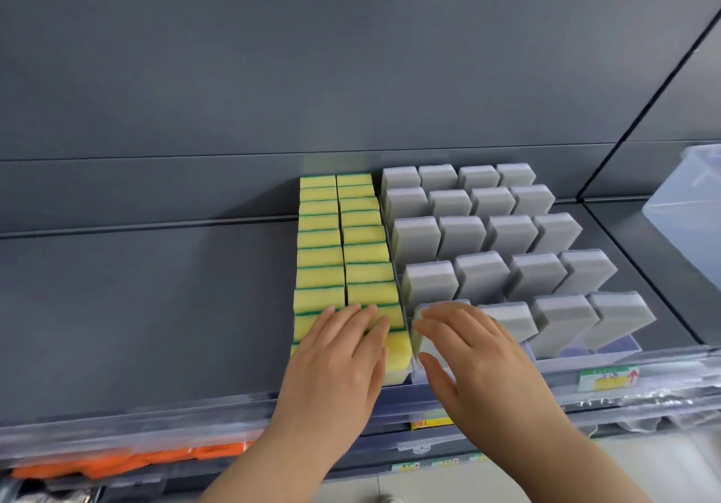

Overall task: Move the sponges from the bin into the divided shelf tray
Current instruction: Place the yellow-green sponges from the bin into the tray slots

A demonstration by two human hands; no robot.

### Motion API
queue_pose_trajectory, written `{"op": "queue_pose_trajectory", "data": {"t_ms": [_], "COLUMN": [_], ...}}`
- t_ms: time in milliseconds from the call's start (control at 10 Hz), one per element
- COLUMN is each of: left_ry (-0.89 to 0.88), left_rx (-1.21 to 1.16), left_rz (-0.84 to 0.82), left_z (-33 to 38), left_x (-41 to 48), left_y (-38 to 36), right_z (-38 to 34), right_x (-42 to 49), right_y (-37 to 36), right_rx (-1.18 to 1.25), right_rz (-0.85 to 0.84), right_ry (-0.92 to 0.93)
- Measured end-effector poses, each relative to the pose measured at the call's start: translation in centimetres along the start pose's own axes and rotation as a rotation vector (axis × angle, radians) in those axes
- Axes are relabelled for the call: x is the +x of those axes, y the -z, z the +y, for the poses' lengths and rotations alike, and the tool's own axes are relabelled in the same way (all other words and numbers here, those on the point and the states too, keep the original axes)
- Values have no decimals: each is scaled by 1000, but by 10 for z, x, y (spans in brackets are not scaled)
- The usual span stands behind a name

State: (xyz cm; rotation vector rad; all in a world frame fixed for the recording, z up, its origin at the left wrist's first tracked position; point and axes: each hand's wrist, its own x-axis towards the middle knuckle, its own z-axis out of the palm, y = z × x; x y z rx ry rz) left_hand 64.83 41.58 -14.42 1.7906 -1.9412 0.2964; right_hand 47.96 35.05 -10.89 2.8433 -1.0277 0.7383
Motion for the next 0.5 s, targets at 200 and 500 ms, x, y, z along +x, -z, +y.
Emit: {"op": "queue_pose_trajectory", "data": {"t_ms": [200, 500], "left_ry": [-24, 125], "left_rx": [47, 148], "left_rz": [32, 37], "left_z": [10, 38], "left_x": [11, 35], "left_y": [0, 36], "right_z": [12, 75], "right_x": [2, -10], "right_y": [2, 41], "right_rx": [15, 84], "right_rz": [17, 14], "right_ry": [-4, 49]}}
